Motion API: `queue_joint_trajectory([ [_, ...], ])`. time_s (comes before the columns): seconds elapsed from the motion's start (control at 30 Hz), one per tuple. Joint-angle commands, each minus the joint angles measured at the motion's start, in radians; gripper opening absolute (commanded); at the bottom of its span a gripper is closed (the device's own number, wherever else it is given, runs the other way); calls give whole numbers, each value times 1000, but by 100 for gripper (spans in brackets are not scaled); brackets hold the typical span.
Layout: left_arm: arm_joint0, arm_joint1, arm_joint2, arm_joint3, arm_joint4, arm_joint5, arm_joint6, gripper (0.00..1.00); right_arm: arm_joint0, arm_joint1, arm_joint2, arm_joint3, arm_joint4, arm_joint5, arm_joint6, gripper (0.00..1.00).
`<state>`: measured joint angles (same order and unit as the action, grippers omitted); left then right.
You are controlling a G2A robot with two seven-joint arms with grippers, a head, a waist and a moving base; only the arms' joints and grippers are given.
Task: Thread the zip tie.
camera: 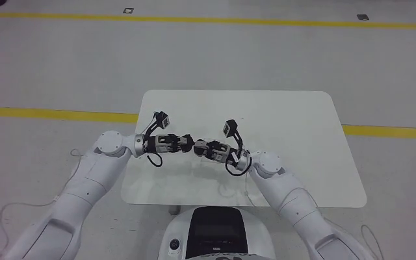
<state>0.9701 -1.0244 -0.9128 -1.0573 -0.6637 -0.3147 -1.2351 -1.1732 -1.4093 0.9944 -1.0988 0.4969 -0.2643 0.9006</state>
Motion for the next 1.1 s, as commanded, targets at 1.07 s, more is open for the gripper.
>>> queue_joint_trajectory([
  [1.07,11,3,-51,4,-26,-25,28,0,-12,13,28,-23,-1,-4,-23,100],
])
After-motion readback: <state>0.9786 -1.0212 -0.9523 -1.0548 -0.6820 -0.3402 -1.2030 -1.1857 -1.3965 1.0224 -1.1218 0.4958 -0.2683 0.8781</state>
